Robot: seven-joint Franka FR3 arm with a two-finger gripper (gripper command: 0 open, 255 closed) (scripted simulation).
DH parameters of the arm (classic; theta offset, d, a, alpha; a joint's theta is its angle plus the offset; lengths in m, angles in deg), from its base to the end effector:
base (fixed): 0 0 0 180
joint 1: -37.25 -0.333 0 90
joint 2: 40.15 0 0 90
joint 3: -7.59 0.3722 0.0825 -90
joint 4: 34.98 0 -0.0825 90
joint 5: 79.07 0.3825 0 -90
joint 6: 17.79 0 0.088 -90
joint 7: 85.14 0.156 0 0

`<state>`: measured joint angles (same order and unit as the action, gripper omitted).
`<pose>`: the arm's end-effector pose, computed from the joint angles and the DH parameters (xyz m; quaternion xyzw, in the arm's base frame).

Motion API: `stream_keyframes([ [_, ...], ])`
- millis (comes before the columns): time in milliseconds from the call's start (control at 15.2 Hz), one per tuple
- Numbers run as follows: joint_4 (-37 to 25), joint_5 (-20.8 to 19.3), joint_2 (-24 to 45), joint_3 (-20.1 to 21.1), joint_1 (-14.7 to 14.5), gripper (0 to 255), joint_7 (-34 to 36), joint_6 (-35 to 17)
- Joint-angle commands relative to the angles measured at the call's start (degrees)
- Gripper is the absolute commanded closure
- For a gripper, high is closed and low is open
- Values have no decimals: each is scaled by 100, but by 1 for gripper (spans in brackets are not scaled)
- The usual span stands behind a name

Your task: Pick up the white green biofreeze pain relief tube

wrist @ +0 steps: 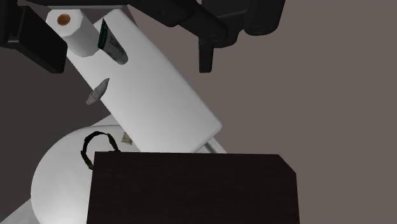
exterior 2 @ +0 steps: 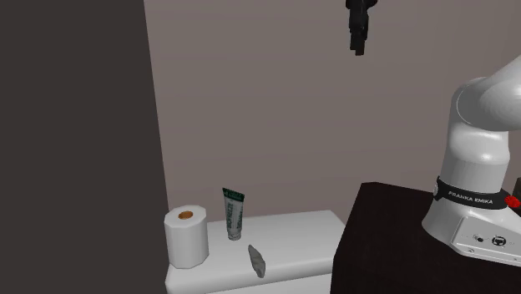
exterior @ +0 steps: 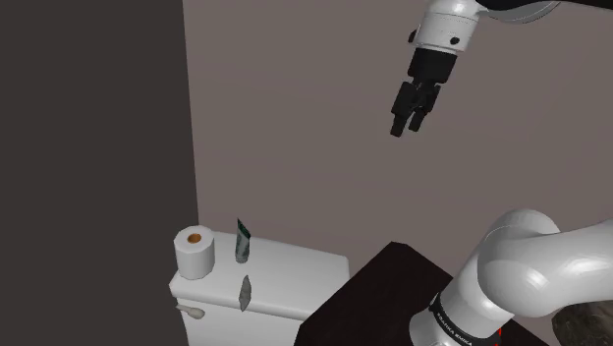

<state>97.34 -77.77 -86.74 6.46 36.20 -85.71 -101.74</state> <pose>0.2447 0.0011 0.6009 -0.9997 -0.0085 0.0155 0.0185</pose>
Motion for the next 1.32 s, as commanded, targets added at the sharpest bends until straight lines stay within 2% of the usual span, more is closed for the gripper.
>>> stream_keyframes([
  [0, 0, 0, 0, 0, 0, 0, 0, 0],
  [660, 713, 432, 992, 912, -66, 0, 1180, -1827],
  [1254, 600, 405, 2617, 1691, -9, 0, 2313, -3420],
])
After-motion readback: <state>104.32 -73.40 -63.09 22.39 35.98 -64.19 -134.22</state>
